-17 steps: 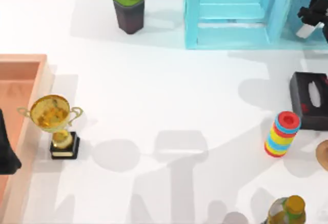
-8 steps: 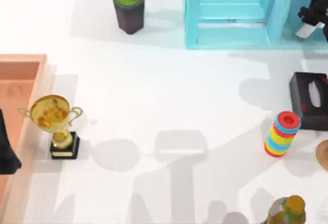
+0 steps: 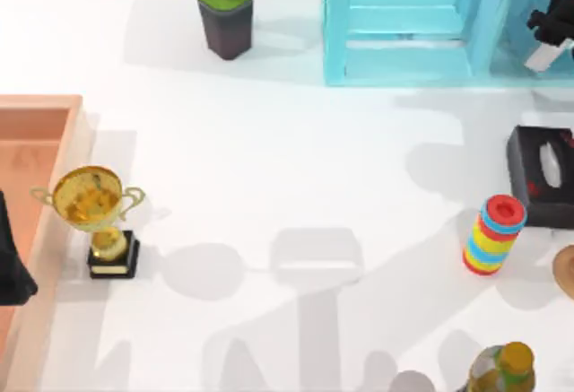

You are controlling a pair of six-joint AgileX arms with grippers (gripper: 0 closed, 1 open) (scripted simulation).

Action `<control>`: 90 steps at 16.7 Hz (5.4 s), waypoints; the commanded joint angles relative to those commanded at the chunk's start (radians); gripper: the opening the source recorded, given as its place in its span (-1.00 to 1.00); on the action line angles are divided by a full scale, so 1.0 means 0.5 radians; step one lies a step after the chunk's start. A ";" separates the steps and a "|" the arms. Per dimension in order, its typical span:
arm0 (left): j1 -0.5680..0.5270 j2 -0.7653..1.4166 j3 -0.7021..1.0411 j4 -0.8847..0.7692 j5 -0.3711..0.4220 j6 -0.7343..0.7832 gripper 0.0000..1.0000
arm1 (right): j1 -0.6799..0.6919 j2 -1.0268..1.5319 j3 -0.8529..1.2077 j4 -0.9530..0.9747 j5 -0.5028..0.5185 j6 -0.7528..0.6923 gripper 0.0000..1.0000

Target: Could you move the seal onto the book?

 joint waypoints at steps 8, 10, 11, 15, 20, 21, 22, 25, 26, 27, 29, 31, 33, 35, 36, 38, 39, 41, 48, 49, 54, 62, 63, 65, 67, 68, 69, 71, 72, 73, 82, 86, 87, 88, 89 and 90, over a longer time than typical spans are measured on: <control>0.000 0.000 0.000 0.000 0.000 0.000 1.00 | -0.017 -0.886 -0.389 -0.422 -0.017 -0.010 -1.00; 0.000 0.000 0.000 0.000 0.000 0.000 1.00 | -0.023 -1.032 -0.490 -0.531 -0.020 -0.007 -1.00; 0.000 0.000 0.000 0.000 0.000 0.000 1.00 | -0.025 -1.123 -0.531 -0.575 -0.022 -0.003 -1.00; 0.000 0.000 0.000 0.000 0.000 0.000 1.00 | -0.031 -1.636 -0.694 -0.753 -0.032 -0.005 -1.00; 0.000 0.000 0.000 0.000 0.000 0.000 1.00 | -0.035 -2.140 -0.975 -1.057 -0.053 0.001 -1.00; 0.000 0.000 0.000 0.000 0.000 0.000 1.00 | -0.033 -2.185 -1.003 -1.086 -0.059 0.005 -1.00; 0.000 0.000 0.000 0.000 0.000 0.000 1.00 | -0.031 -2.208 -1.017 -1.101 -0.064 0.008 -1.00; 0.000 0.000 0.000 0.000 0.000 0.000 1.00 | -0.031 -2.212 -1.019 -1.103 -0.064 0.008 -1.00; 0.000 0.000 0.000 0.000 0.000 0.000 1.00 | -0.031 -2.212 -1.019 -1.103 -0.064 0.008 -1.00; 0.000 0.000 0.000 0.000 0.000 0.000 1.00 | -0.027 -2.198 -1.021 -1.100 -0.062 0.009 -1.00; 0.000 0.000 0.000 0.000 0.000 0.000 1.00 | -0.009 -2.185 -1.019 -1.095 -0.052 -0.013 -1.00; 0.000 0.000 0.000 0.000 0.000 0.000 1.00 | 0.071 -2.128 -1.009 -1.070 -0.001 -0.119 -1.00; 0.000 0.000 0.000 0.000 0.000 0.000 1.00 | 0.200 -2.036 -0.994 -1.028 0.085 -0.310 -1.00; 0.000 0.000 0.000 0.000 0.000 0.000 1.00 | 0.362 -1.918 -0.974 -0.977 0.200 -0.579 -1.00; 0.000 0.000 0.000 0.000 0.000 0.000 1.00 | 0.453 -1.852 -0.964 -0.950 0.265 -0.739 -1.00; 0.000 0.000 0.000 0.000 0.000 0.000 1.00 | 0.648 -1.710 -0.942 -0.891 0.406 -1.100 -1.00; 0.000 0.000 0.000 0.000 0.000 0.000 1.00 | 0.752 -1.635 -0.931 -0.860 0.479 -1.296 -1.00; 0.000 0.000 0.000 0.000 0.000 0.000 1.00 | 0.968 -1.483 -0.907 -0.797 0.626 -1.701 -1.00; 0.000 0.000 0.000 0.000 0.000 0.000 1.00 | 1.694 -1.037 -0.832 -0.599 1.051 -2.984 -1.00; 0.000 0.000 0.000 0.000 0.000 0.000 1.00 | 1.774 -0.994 -0.824 -0.579 1.094 -3.111 -1.00; 0.000 0.000 0.000 0.000 0.000 0.000 1.00 | 1.993 -0.883 -0.804 -0.531 1.211 -3.431 -1.00; 0.000 0.000 0.000 0.000 0.000 0.000 1.00 | 2.004 -0.901 -0.830 -0.534 1.221 -3.423 -1.00; 0.000 0.000 0.000 0.000 0.000 0.000 1.00 | 2.008 -0.906 -0.833 -0.532 1.225 -3.424 -1.00; 0.000 0.000 0.000 0.000 0.000 0.000 1.00 | 2.012 -0.911 -0.835 -0.531 1.229 -3.425 -1.00; 0.000 0.000 0.000 0.000 0.000 0.000 1.00 | 2.003 -0.896 -0.835 -0.536 1.226 -3.417 -1.00; 0.000 0.000 0.000 0.000 0.000 0.000 1.00 | 2.004 -0.895 -0.837 -0.529 1.227 -3.416 -1.00; 0.000 0.000 0.000 0.000 0.000 0.000 1.00 | 2.007 -0.886 -0.840 -0.507 1.229 -3.415 -1.00; 0.000 0.000 0.000 0.000 0.000 0.000 1.00 | 2.009 -0.834 -0.843 -0.432 1.238 -3.411 -1.00; 0.000 0.000 0.000 0.000 0.000 0.000 1.00 | 2.006 -0.797 -0.841 -0.390 1.238 -3.413 -1.00; 0.000 0.000 0.000 0.000 0.000 0.000 1.00 | 2.001 -0.760 -0.843 -0.349 1.237 -3.418 -1.00; 0.000 0.000 0.000 0.000 0.000 0.000 1.00 | 2.002 -0.678 -0.881 -0.271 1.229 -3.417 -0.70; 0.000 0.000 0.000 0.000 0.000 0.000 1.00 | 2.002 -0.678 -0.881 -0.271 1.229 -3.417 -0.10; 0.000 0.000 0.000 0.000 0.000 0.000 1.00 | 2.002 -0.678 -0.881 -0.271 1.229 -3.417 0.06; 0.000 0.000 0.000 0.000 0.000 0.000 1.00 | 2.002 -0.678 -0.881 -0.271 1.229 -3.417 0.21; 0.000 0.000 0.000 0.000 0.000 0.000 1.00 | 2.002 -0.678 -0.881 -0.271 1.229 -3.417 0.36; 0.000 0.000 0.000 0.000 0.000 0.000 1.00 | 2.002 -0.678 -0.881 -0.271 1.229 -3.417 0.51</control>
